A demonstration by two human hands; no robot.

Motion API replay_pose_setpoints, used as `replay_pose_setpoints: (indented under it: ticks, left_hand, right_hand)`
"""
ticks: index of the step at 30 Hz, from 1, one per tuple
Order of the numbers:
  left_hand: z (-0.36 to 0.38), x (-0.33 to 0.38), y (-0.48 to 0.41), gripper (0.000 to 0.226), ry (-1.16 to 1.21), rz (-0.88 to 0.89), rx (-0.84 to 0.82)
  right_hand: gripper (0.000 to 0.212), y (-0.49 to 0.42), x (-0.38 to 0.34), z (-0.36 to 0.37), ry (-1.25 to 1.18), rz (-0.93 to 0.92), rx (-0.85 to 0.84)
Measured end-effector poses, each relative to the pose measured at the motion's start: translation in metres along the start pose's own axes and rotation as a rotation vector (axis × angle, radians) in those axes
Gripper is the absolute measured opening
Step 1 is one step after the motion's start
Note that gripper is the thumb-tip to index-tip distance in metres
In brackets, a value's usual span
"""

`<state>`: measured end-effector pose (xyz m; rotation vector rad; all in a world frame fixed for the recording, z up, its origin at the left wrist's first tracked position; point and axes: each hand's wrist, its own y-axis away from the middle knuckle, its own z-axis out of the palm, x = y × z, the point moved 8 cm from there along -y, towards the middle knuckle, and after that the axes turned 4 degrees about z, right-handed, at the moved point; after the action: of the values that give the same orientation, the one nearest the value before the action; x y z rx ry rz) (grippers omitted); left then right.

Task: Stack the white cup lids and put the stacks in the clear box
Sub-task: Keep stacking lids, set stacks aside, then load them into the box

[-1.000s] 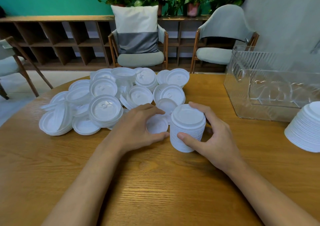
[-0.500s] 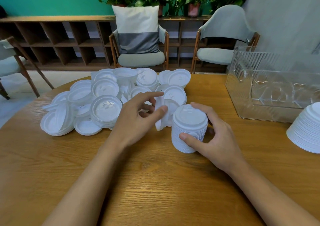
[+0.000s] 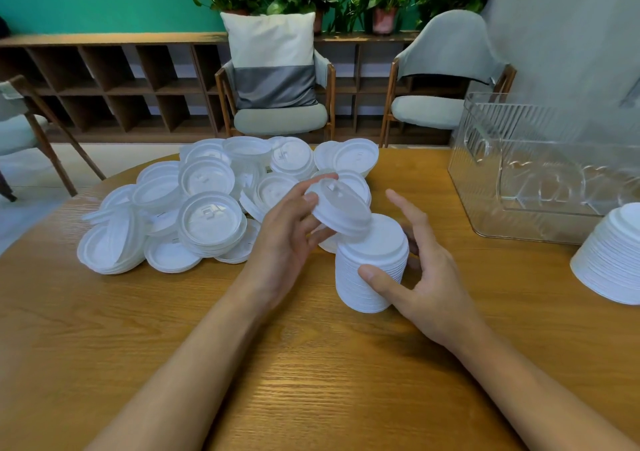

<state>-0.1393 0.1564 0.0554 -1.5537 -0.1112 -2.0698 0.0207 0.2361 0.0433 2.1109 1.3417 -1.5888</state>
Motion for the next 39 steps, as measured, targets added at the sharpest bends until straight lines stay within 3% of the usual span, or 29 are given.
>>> replay_pose_setpoints:
  ticks: [13,24,31,39]
  left_hand:
    - [0.008,-0.013,0.003,0.052,0.210,-0.093,0.005]
    - [0.008,-0.020,0.006,0.051,-0.186,-0.087,-0.069]
    - [0.015,0.003,0.015,0.053,-0.574,0.115,-0.034]
    - [0.021,0.008,0.017,0.066,-0.532,0.154,-0.122]
  right_hand:
    - [0.086,0.000,-0.001,0.006,-0.001,-0.033,-0.052]
    - [0.075,0.000,0.001,0.005,0.020,-0.060,-0.021]
    - [0.075,0.000,0.000,0.004,0.020,-0.065,-0.012]
    - [0.083,-0.001,-0.001,0.003,-0.006,-0.048,-0.015]
